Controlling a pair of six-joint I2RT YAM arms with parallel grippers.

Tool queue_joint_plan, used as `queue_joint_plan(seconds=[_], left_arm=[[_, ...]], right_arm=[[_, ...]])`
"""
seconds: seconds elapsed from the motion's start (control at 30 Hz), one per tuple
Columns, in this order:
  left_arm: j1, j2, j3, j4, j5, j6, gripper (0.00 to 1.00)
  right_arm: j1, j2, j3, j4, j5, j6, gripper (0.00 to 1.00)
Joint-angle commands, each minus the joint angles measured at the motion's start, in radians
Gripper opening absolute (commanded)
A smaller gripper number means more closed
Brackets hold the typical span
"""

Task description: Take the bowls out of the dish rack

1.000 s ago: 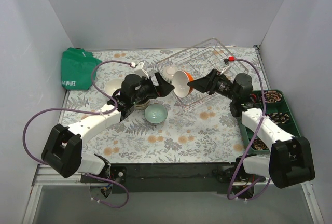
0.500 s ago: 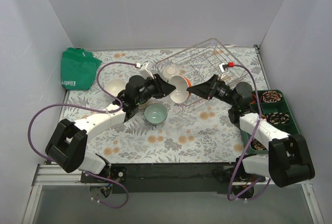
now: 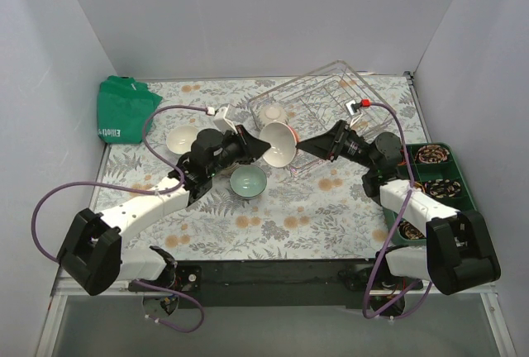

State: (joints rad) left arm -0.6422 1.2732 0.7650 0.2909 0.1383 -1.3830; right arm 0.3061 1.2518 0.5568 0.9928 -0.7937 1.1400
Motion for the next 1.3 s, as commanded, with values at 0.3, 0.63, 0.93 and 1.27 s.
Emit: queue_joint_plan(seconds=[0.3,0.63,0.93,1.27], left_arm=[[0.05,-0.294,0.01,-0.588,-0.442,0.03,0.0],[0.229,-0.351,-0.004,-0.979,-0.603,-0.178,0.0],[0.34,-0.284,-0.055,-1.049,-0.62,-0.241,0.0],[0.434,-0.247,-0.194,-0.868,-0.499,-0.223,0.01]], right_arm=[[-0.009,-0.054,0.023,-0.403,0.034,-0.412,0.96],[-0.007,-0.121,0.132,-0.789,0.252,-0.732,0.97],[0.007,-0.16,0.144,-0.875,0.335,-0.835,0.97],[0.041,-0.169,0.152,-0.901,0.383,-0.892,0.97]])
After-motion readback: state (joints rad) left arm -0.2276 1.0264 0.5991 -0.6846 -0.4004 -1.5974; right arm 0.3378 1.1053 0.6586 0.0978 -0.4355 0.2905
